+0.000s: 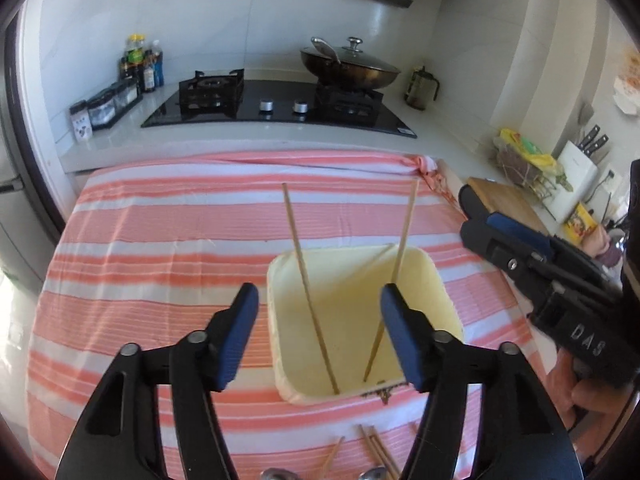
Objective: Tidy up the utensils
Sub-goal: 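Lift both chopsticks into the white holder and open both tools, then withdraw both tools from the holder back over the utensils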
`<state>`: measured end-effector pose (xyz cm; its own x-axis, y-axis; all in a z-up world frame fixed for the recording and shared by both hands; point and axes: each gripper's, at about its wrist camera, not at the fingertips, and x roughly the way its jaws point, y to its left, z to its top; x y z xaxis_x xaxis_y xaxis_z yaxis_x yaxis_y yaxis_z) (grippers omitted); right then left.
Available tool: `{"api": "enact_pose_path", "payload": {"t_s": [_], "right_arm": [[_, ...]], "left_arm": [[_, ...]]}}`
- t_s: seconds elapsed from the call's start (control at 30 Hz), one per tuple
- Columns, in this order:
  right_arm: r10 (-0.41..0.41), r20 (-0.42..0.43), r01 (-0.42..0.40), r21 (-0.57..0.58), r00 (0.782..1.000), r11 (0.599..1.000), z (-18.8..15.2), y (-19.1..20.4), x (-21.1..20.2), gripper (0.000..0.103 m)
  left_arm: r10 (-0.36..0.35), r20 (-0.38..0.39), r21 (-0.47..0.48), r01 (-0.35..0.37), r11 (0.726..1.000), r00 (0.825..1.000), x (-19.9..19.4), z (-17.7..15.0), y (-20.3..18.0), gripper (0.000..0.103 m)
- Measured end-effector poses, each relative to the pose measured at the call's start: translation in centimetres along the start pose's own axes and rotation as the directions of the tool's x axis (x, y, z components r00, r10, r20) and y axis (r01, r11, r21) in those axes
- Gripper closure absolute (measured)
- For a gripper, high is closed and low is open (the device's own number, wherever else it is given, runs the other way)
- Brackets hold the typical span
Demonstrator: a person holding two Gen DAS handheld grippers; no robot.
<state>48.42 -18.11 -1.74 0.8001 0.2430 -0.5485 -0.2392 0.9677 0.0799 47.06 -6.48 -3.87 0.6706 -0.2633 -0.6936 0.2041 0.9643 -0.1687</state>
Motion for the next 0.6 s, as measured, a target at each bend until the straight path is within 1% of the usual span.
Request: {"api": "enact_pose_path", "payload": {"t_s": [0.03,0.07,0.1,0.13,0.17,0.2,0.23,0.27,0.33,0.4,0.47,0.53,0.6], "right_arm": [[-0.002,0.012,0.002,-0.001,1.0,1.0,-0.2,0.1,-1.1,0.055],[0.007,0.016,-0.007,-0.004,1.0,1.0,-0.4,0.2,-2.4,0.055],[0.013,0.018,-0.013,-0.009,1.0,1.0,-0.9,0.2,-3.7,0.055],[0.016,0.018,-0.015,-0.016,1.0,1.0,-1.8,0.4,-5.2,0.053],[0.021,0.013,-0.021,-0.027,1.0,0.999,-2.9,0.5,-6.8,0.052],[0.025,0.006,-0.024,-0.037,1.0,0.999,-4.4,0.6,-8.5,0.048],[0.025,0.002,-0.025,-0.041,1.0,0.999,-6.1,0.6,-10.1,0.045],[0.019,0.001,-0.019,-0.035,1.0,0.999,-8.1,0.4,-11.7,0.043],[-0.008,-0.012,0.008,-0.013,1.0,1.0,-12.6,-0.1,-14.2,0.043],[-0.072,-0.028,0.072,-0.005,0.997,0.997,-16.9,-0.6,-16.0,0.043],[-0.147,-0.039,0.148,0.012,0.988,0.989,-21.1,-1.0,-17.5,0.043],[-0.183,-0.059,0.186,0.053,0.981,0.981,-24.7,-1.5,-18.8,0.043],[-0.196,-0.081,0.203,0.086,0.977,0.975,-27.5,-2.1,-19.6,0.043]], "left_arm": [[-0.006,0.007,0.023,0.006,1.0,1.0,-1.3,-1.0,0.1,0.031],[-0.009,0.008,0.041,0.008,0.999,1.0,-2.2,-1.9,0.1,0.028],[-0.013,0.017,0.056,0.012,0.998,1.0,-3.7,-3.4,0.3,0.019],[-0.01,0.028,0.066,0.008,0.998,1.0,-4.7,-4.7,0.6,0.014],[0.0,0.05,0.075,-0.003,0.997,0.999,-6.2,-6.5,0.8,0.006],[0.017,0.076,0.08,-0.023,0.996,0.997,-7.5,-8.6,1.2,0.002],[0.041,0.086,0.085,-0.048,0.995,0.995,-8.5,-10.7,1.5,0.002],[0.057,0.058,0.09,-0.062,0.994,0.997,-9.2,-12.8,1.9,0.002],[0.058,-0.003,0.07,-0.057,0.996,0.998,-9.6,-17.2,2.7,0.002],[0.049,-0.062,0.008,-0.049,0.999,0.997,-9.7,-21.5,3.5,0.002],[0.039,-0.101,-0.082,-0.047,0.996,0.994,-9.8,-25.3,4.2,0.002],[0.048,-0.139,-0.16,-0.071,0.985,0.989,-9.5,-27.8,4.6,0.003],[0.05,-0.141,-0.203,-0.078,0.976,0.989,-9.3,-29.7,4.6,0.003]]}}
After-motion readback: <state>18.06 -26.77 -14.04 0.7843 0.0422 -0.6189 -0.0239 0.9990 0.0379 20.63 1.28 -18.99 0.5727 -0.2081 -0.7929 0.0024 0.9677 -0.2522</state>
